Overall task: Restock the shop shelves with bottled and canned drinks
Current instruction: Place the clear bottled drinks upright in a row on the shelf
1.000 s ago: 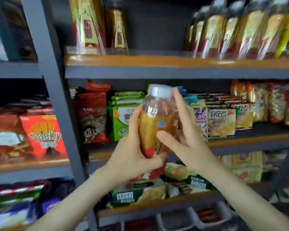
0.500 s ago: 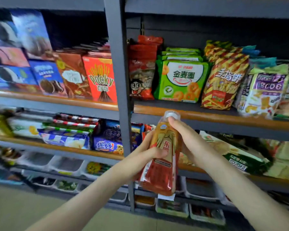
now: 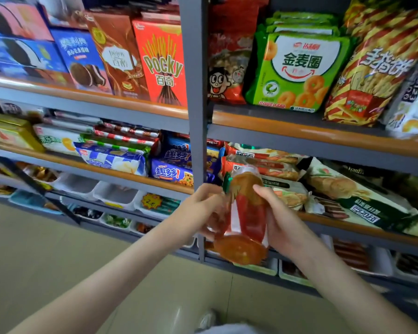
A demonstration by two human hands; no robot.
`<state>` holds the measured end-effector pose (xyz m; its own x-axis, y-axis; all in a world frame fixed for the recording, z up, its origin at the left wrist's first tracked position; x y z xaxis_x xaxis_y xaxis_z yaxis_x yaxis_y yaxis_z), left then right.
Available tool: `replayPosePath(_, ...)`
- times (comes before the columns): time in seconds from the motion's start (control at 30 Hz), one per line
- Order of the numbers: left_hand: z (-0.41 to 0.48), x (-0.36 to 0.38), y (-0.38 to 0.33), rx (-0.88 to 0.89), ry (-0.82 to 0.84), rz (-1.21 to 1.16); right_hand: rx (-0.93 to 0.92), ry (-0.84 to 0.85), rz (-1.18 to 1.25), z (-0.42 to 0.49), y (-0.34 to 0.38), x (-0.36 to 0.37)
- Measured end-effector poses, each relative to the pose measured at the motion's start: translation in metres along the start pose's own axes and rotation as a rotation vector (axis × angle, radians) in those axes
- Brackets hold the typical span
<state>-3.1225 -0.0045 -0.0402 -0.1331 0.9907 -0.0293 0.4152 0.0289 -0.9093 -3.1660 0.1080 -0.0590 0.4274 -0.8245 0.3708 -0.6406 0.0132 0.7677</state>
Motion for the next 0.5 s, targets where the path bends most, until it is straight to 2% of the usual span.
replayPosePath(0.03, 0.000, 0.004, 0.014, -0.090, 0.046, -0.102, 0.000, 0.013, 0.049, 0.000, -0.002, 0.001)
replayPosePath(0.1, -0.008, 0.025, 0.034, -0.238, 0.244, -0.343, -0.036, 0.062, 0.107, 0.002, -0.002, 0.006)
replayPosePath(0.17, -0.011, 0.038, 0.039, -0.250, 0.378, -0.455, -0.064, 0.094, 0.086, 0.005, -0.003, 0.009)
replayPosePath(0.23, -0.013, 0.043, 0.039, -0.218, 0.448, -0.461, -0.067, 0.122, 0.038, 0.006, -0.005, 0.012)
replayPosePath(0.33, -0.005, 0.028, 0.044, -0.155, 0.335, -0.265, -0.106, 0.137, -0.097, 0.011, -0.002, 0.006)
replayPosePath(0.5, 0.005, 0.003, 0.039, 0.022, 0.143, 0.316, -0.254, 0.062, -0.220, 0.018, 0.024, -0.006)
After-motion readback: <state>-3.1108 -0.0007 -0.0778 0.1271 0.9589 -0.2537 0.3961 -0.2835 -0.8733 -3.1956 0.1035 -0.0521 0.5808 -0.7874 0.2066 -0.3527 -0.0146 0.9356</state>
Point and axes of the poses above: each hand's wrist, its own z-axis towards the middle knuckle, its own x-axis out of the palm, y = z × x, the point moved 10 cm from there along z, towards the middle knuckle, and after that the axes turned 1 degree about z, right-handed, at the moved point
